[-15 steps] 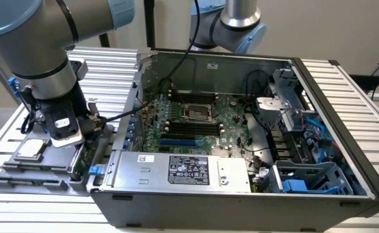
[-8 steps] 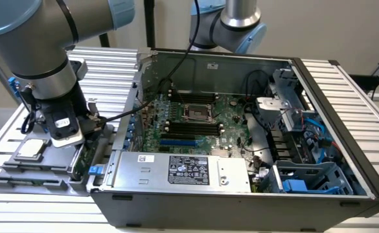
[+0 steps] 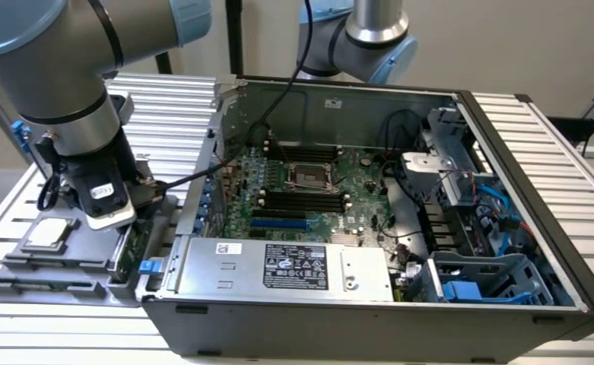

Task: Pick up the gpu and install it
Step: 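Pick up the gpu and move the gpu toward the slot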

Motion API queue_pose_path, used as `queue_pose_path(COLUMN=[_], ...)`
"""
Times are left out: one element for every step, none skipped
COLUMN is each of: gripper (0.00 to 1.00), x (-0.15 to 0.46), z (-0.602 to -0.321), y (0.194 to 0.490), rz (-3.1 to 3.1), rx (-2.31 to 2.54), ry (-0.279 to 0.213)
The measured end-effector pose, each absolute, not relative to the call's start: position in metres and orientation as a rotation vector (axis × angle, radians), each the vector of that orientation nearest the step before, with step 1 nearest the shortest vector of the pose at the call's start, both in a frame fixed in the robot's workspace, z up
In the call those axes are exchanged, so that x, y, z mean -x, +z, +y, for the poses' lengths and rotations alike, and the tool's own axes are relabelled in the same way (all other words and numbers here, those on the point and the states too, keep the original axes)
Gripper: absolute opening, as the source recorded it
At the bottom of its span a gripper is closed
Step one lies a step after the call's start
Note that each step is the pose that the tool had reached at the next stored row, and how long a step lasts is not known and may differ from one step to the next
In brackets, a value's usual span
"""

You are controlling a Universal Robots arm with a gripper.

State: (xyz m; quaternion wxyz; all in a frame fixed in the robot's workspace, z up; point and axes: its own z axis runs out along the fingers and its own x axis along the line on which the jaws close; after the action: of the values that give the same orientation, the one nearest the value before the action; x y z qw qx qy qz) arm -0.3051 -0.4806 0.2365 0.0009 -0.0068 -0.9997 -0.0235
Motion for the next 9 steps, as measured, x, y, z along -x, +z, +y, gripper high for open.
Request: queue_pose_path(gripper=[0.27, 0.27, 0.27, 0.27, 0.27, 0.27, 0.27, 0.27, 0.27], x=[0.3051, 0.3051, 0.3051, 0.305, 0.305, 0.305, 0.305, 0.305, 0.305], z=[-0.4806, -0.4806, -0.4806, -0.4806, -0.4806, -0.4806, -0.4806, -0.4806, -0.4806], y=[0.2366, 0.2366, 0.2366, 0.2366, 0.2366, 0.2366, 0.2366, 0.2366, 0.2367], rz=[-3.139, -3.138, -3.138, -3.138, -3.138, -3.137, -3.137, -3.137, -3.137], rx=[0.008, -0.004, -0.017, -0.031, -0.046, -0.058, -0.062, -0.062, -0.062], ry=[-0.074, -0.074, -0.074, -0.074, -0.074, -0.073, -0.074, -0.074, -0.074])
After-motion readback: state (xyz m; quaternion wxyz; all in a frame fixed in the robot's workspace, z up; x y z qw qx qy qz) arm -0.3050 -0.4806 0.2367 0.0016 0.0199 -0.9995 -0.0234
